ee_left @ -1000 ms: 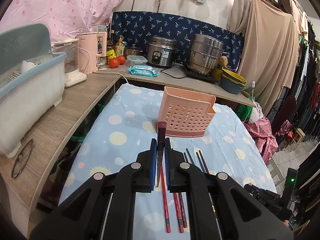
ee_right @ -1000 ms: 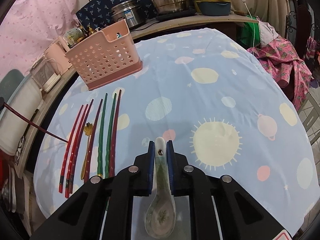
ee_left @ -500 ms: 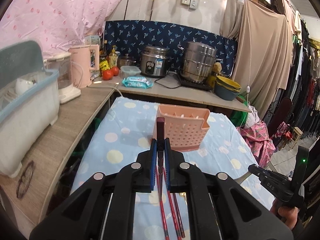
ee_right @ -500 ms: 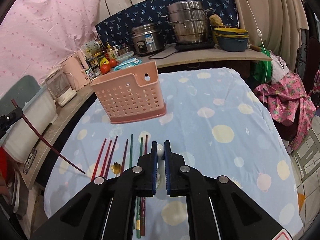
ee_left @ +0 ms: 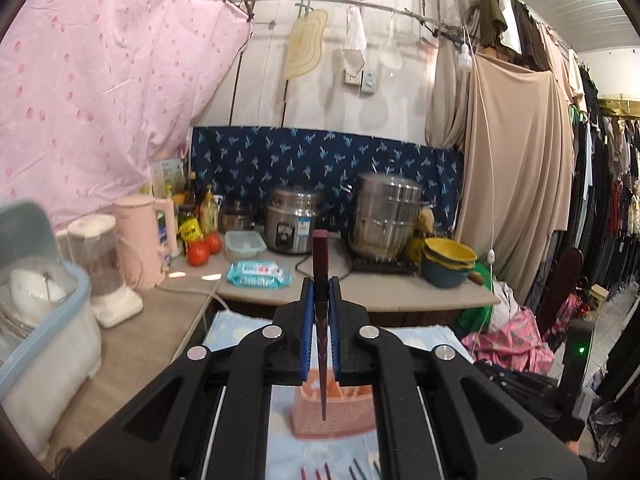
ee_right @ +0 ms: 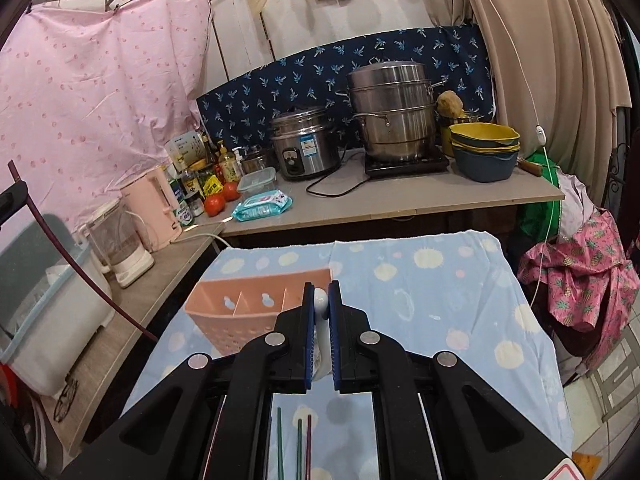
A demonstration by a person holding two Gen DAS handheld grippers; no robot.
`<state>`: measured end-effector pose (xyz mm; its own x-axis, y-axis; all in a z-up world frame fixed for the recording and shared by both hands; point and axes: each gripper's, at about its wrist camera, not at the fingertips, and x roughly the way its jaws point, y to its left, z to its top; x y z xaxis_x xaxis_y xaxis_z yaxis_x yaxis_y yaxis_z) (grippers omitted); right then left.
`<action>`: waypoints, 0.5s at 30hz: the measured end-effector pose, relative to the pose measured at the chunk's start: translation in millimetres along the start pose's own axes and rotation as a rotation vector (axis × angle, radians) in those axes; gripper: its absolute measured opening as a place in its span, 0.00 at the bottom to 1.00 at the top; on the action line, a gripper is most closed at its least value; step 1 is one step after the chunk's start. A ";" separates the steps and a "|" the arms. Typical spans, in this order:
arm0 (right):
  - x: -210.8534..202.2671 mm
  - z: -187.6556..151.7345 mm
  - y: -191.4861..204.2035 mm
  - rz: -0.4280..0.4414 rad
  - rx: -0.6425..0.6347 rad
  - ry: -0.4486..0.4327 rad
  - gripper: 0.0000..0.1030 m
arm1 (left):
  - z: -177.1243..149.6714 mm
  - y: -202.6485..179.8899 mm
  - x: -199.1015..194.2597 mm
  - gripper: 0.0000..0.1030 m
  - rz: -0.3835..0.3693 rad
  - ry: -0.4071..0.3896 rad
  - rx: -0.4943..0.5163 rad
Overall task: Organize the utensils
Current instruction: 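Lift the chopstick and spoon and carry both over the pink caddy, then open the left tool dropping the chopstick while the right tool drops the spoon into the caddy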
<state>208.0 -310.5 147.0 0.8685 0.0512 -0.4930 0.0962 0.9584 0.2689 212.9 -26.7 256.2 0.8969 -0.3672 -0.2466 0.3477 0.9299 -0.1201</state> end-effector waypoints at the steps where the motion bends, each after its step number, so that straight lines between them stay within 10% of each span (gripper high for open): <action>1: 7.2 4.7 -1.0 0.006 0.012 0.002 0.07 | 3.6 -0.4 9.6 0.07 -0.002 -0.005 -0.005; 15: 106.8 11.6 -2.5 -0.011 0.022 0.098 0.07 | -28.7 11.6 106.5 0.07 0.046 0.111 -0.026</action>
<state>306.2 -310.7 103.2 0.8158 0.0693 -0.5741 0.1164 0.9528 0.2805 304.6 -55.6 201.0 0.8751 -0.3261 -0.3575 0.2989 0.9453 -0.1306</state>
